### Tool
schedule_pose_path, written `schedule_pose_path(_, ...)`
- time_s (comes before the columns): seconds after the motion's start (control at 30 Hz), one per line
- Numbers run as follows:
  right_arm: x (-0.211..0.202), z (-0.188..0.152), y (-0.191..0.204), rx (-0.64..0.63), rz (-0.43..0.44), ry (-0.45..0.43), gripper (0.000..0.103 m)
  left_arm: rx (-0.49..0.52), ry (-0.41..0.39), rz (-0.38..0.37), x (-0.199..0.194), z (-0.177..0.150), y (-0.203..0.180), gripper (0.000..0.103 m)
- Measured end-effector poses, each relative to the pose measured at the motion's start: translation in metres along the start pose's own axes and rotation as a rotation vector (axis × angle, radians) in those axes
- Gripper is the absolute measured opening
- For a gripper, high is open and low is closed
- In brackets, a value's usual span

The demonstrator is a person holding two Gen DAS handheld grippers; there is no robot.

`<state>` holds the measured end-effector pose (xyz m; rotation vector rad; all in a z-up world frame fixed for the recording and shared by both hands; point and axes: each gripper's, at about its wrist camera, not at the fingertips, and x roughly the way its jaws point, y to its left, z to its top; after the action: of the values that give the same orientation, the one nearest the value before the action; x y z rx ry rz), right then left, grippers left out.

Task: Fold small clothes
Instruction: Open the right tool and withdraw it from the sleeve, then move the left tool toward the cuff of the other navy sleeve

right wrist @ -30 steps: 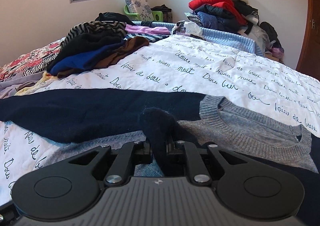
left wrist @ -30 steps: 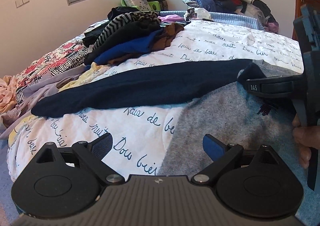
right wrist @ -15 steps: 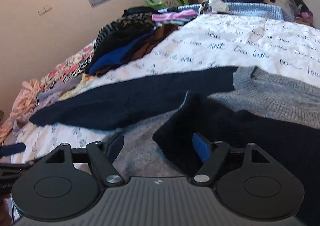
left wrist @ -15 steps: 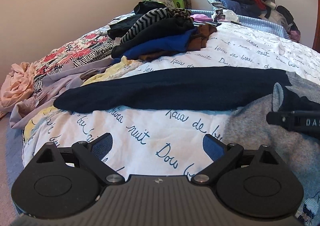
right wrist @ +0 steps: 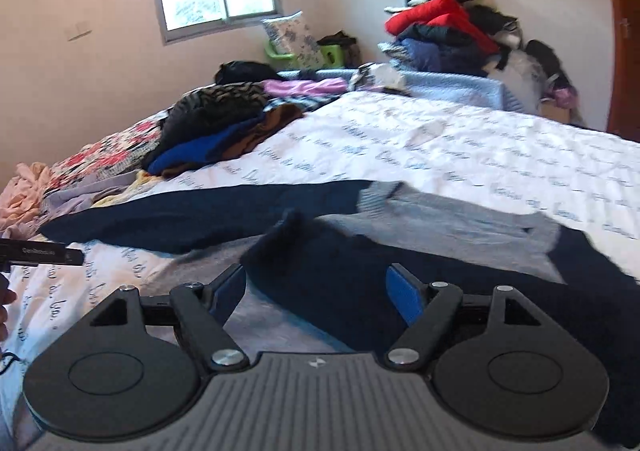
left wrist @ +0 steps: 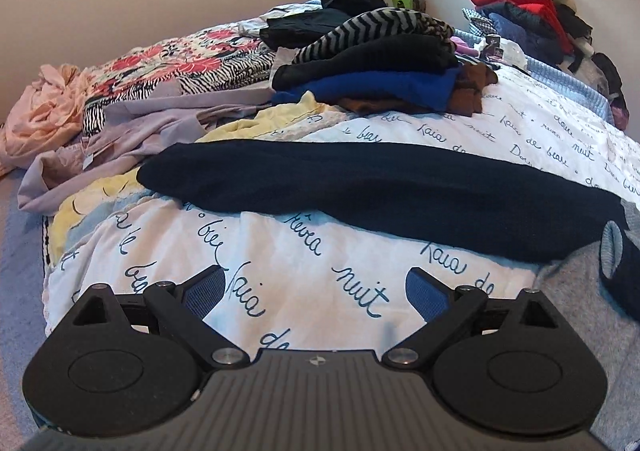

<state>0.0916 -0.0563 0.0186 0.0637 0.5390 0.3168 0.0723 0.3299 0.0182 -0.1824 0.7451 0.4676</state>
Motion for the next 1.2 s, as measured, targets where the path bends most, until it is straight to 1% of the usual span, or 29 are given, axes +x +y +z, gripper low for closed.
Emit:
schedule_pose_path(0.07, -0.023, -0.01, -0.03, 0.024, -0.112, -0.031, 0.083, -0.017, 0.003, -0.002, 0.003, 0.002, 0.006, 0.096)
schedule_pose_path(0.17, -0.056, -0.028, -0.083, 0.113, -0.295, -0.061, 0.083, -0.012, 0.007, 0.002, 0.004, -0.001, 0.001, 0.096)
schedule_pose_path(0.23, -0.073, -0.043, -0.113, 0.167, -0.395, -0.053, 0.084, 0.002, 0.009, -0.027, 0.001, -0.004, -0.007, 0.096)
schedule_pose_path(0.27, -0.078, -0.051, -0.127, 0.188, -0.453, -0.042, 0.088, 0.017, 0.007, -0.04, 0.0, -0.006, -0.015, 0.096)
schedule_pose_path(0.3, -0.082, -0.058, -0.139, 0.203, -0.504, -0.026, 0.09, 0.033, 0.006, -0.047, -0.002, -0.008, -0.022, 0.096)
schedule_pose_path(0.37, -0.086, -0.072, -0.16, 0.229, -0.578, 0.002, 0.09, 0.072, -0.002, -0.063, -0.009, -0.012, -0.039, 0.096)
schedule_pose_path(0.4, -0.086, -0.077, -0.168, 0.248, -0.596, 0.01, 0.09, 0.092, -0.011, -0.072, -0.014, -0.014, -0.048, 0.096)
schedule_pose_path(0.47, -0.086, -0.089, -0.187, 0.299, -0.615, 0.046, 0.09, 0.138, -0.032, -0.086, -0.024, -0.019, -0.068, 0.096)
schedule_pose_path(0.53, -0.085, -0.099, -0.198, 0.331, -0.609, 0.074, 0.093, 0.166, -0.047, -0.104, -0.034, -0.022, -0.083, 0.096)
schedule_pose_path(0.57, -0.082, -0.103, -0.199, 0.339, -0.609, 0.094, 0.103, 0.175, -0.053, -0.118, -0.039, -0.024, -0.09, 0.096)
schedule_pose_path(0.6, -0.081, -0.107, -0.199, 0.338, -0.611, 0.103, 0.103, 0.184, -0.057, -0.135, -0.044, -0.026, -0.097, 0.096)
schedule_pose_path(0.67, -0.084, -0.114, -0.192, 0.302, -0.615, 0.073, 0.103, 0.201, -0.064, -0.16, -0.053, -0.03, -0.11, 0.096)
schedule_pose_path(0.8, -0.086, -0.116, -0.193, 0.314, -0.603, 0.064, 0.103, 0.237, -0.057, -0.183, -0.061, -0.036, -0.13, 0.096)
schedule_pose_path(1.0, -0.083, -0.115, -0.191, 0.3, -0.617, 0.074, 0.103, 0.263, -0.079, -0.175, -0.071, -0.042, -0.142, 0.096)
schedule_pose_path(1.2, -0.084, -0.115, -0.192, 0.302, -0.615, 0.072, 0.103, 0.269, -0.071, -0.191, -0.074, -0.042, -0.149, 0.096)
